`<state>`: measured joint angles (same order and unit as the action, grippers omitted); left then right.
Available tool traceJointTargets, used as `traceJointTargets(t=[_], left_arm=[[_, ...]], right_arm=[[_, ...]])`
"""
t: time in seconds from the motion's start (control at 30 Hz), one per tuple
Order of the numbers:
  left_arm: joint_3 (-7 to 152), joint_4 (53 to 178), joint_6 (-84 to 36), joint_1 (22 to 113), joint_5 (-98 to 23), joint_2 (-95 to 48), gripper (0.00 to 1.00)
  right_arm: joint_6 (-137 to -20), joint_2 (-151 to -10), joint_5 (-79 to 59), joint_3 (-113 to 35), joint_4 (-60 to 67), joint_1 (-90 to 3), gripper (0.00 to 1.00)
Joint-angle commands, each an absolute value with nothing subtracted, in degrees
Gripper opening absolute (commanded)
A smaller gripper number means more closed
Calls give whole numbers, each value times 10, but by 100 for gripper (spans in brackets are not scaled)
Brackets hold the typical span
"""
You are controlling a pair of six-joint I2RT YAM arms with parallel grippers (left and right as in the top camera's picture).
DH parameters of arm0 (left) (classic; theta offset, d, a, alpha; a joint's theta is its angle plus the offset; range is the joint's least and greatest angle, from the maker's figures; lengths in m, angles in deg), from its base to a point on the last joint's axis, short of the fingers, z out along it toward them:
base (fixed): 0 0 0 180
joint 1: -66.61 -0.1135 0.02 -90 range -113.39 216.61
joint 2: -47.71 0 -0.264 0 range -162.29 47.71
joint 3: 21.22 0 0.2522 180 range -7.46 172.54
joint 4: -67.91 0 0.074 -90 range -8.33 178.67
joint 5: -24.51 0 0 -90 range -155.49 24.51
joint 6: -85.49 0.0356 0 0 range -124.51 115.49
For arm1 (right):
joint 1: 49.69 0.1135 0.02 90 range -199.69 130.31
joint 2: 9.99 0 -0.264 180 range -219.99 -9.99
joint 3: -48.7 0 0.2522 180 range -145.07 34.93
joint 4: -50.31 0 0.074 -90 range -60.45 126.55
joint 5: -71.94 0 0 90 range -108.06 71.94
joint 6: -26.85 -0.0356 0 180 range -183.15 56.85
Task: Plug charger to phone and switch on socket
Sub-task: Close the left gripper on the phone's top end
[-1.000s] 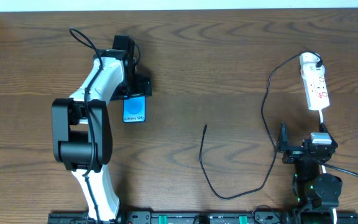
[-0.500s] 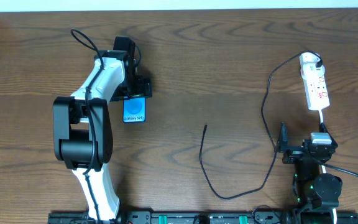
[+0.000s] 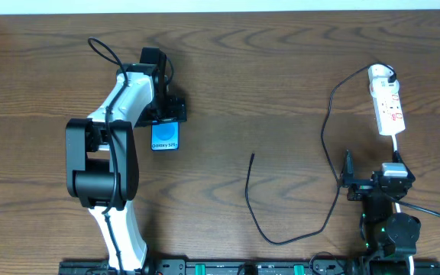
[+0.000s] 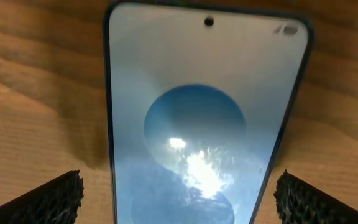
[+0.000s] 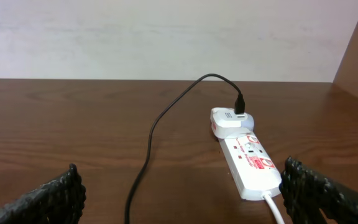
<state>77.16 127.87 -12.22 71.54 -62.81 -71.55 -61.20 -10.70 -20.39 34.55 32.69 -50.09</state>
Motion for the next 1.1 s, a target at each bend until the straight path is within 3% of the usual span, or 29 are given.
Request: traceJointTargets(t=[0.0,0.7,1.07], left_arm=[[754,1270,-127,715,-629,-723,98],[736,1257,-127,715,-629,-723,100],[736,1256,-127,715,-629,-723,88]], right_arm=[[-607,-104,-205,346,325,-497,99],[-607,-104,-205,346,325,-497,99],[-607,-104,-205,346,325,-497,99]])
